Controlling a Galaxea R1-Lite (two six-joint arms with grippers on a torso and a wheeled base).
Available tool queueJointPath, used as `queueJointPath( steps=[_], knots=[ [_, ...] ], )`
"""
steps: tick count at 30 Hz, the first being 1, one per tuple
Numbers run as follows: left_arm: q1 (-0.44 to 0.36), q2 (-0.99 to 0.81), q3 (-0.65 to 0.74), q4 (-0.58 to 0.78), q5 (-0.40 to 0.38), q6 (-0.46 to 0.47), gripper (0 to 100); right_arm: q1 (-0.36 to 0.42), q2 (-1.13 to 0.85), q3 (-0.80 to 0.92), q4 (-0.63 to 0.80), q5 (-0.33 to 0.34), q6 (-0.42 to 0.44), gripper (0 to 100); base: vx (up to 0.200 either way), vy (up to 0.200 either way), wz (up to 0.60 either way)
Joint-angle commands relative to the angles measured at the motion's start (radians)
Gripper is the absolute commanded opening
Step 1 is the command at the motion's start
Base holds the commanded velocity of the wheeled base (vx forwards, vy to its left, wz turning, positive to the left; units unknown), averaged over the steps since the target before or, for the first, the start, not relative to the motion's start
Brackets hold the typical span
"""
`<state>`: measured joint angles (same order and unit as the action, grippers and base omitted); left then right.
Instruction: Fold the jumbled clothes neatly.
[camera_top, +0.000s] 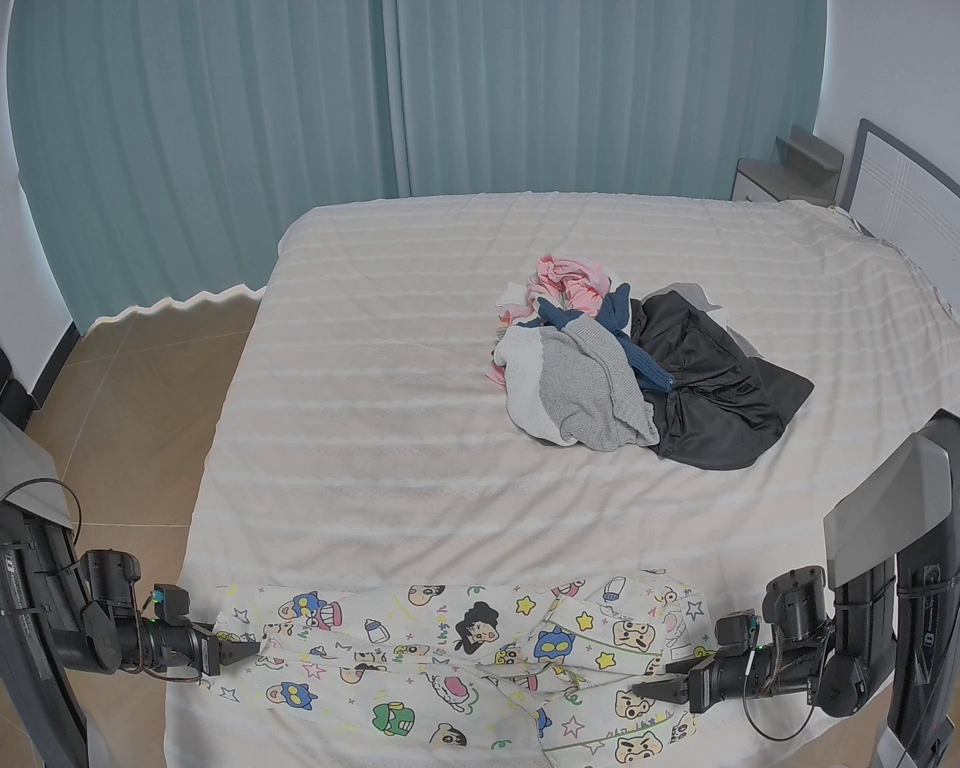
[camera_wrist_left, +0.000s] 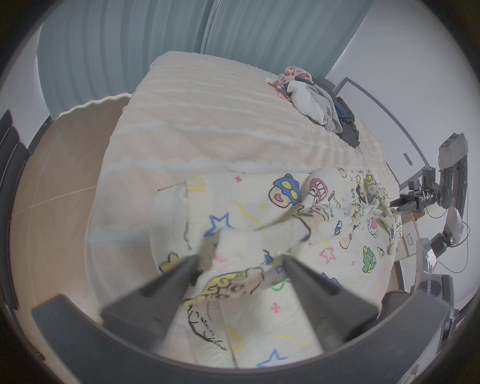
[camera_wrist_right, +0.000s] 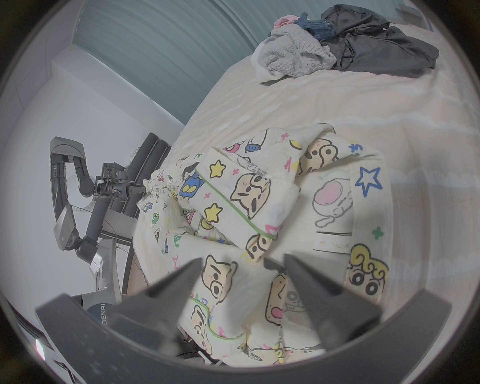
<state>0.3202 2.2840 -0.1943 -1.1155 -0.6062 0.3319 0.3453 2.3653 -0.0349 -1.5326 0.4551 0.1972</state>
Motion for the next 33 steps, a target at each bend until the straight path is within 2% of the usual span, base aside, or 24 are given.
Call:
queueJointPath(
  steps=[1,3,7,13,18,22,26,28,30,31,32,33],
  knots=[
    [0.011,0.003,0.009,-0.015,-0.018,-0.005,100,-0.002,-0.011,0.003,0.000,0.000,0.001,100,0.000,0.000,0.00],
    [0.025,-0.001,0.016,-0.024,-0.024,-0.005,100,-0.008,-0.029,0.009,0.000,0.000,0.002,100,0.000,0.000,0.00],
    [0.085,-0.061,0.061,-0.059,-0.087,-0.034,100,-0.049,-0.152,0.035,0.000,0.000,0.007,100,0.000,0.000,0.00],
    [0.177,-0.150,0.099,-0.059,-0.201,-0.172,100,-0.086,-0.278,0.018,0.000,0.000,0.010,100,0.000,0.000,0.00],
    [0.250,-0.140,0.082,-0.059,-0.210,-0.217,100,-0.048,-0.285,-0.030,0.009,-0.003,0.013,100,0.000,0.000,0.00],
    [0.307,-0.140,0.068,-0.061,-0.213,-0.248,100,-0.002,-0.270,-0.076,0.031,-0.033,0.013,100,0.000,0.000,0.00],
    [0.342,-0.166,0.076,-0.067,-0.218,-0.277,100,0.044,-0.270,-0.157,0.140,-0.049,0.013,100,0.000,0.000,0.00],
    [0.339,-0.205,0.087,-0.067,-0.221,-0.353,100,0.049,-0.276,-0.203,0.210,-0.049,0.013,100,0.000,0.000,0.00],
    [0.319,-0.261,0.098,-0.067,-0.251,-0.516,100,0.049,-0.282,-0.264,0.308,-0.049,0.011,100,0.000,0.000,0.00],
    [0.312,-0.276,0.099,-0.067,-0.264,-0.565,100,0.049,-0.284,-0.280,0.333,-0.049,0.011,100,0.000,0.000,0.00],
    [0.298,-0.304,0.101,-0.067,-0.297,-0.682,100,0.047,-0.288,-0.316,0.388,-0.049,0.008,100,0.000,0.000,0.00],
    [0.293,-0.314,0.101,-0.067,-0.313,-0.729,100,0.047,-0.290,-0.333,0.411,-0.049,0.008,100,0.000,0.000,0.00]
  ],
)
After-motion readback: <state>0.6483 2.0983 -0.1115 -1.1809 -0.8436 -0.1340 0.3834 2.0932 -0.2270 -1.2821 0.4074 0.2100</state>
